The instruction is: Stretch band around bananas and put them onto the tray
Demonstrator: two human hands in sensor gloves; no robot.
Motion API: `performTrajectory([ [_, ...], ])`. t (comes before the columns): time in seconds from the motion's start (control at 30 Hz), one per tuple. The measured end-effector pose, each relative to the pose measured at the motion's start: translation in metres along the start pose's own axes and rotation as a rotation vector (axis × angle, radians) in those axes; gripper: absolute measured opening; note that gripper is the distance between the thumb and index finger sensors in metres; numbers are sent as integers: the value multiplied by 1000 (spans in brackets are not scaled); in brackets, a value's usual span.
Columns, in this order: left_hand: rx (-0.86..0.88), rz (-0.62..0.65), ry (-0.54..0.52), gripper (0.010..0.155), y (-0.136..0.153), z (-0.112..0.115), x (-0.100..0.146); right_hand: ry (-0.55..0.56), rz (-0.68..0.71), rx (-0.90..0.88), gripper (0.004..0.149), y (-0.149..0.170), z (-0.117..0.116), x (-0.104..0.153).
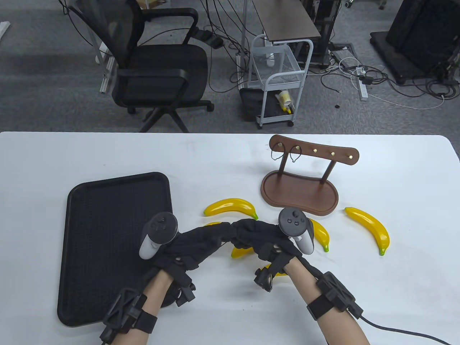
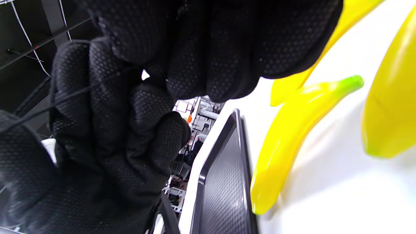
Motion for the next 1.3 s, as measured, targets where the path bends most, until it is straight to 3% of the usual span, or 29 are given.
performTrajectory([
  [0.17, 23, 11, -14, 64, 1, -5, 2, -22, -12, -94, 38, 4, -5, -1],
  [0.33, -32, 8, -31, 63, -3, -6, 2, 1, -7, -74, 38, 1, -2, -1],
  [0.9, -285, -78, -168, 65, -5, -32, 18, 30, 41, 244, 51, -17, 15, 7],
  [1.3, -503, -140, -196, 67, -6, -33, 20, 46, 47, 606, 57, -22, 43, 43],
])
Point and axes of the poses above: the tracker on the back of each hand, its own y axis roughly to the little-finger side, its own x axis roughly from the fingertips to the wrist, z = x × y, the point moved 3 cm from there along -x, roughly from the wrist to the fingertips, and after that the axes turned 5 degrees about -x, right-handed, at the moved point
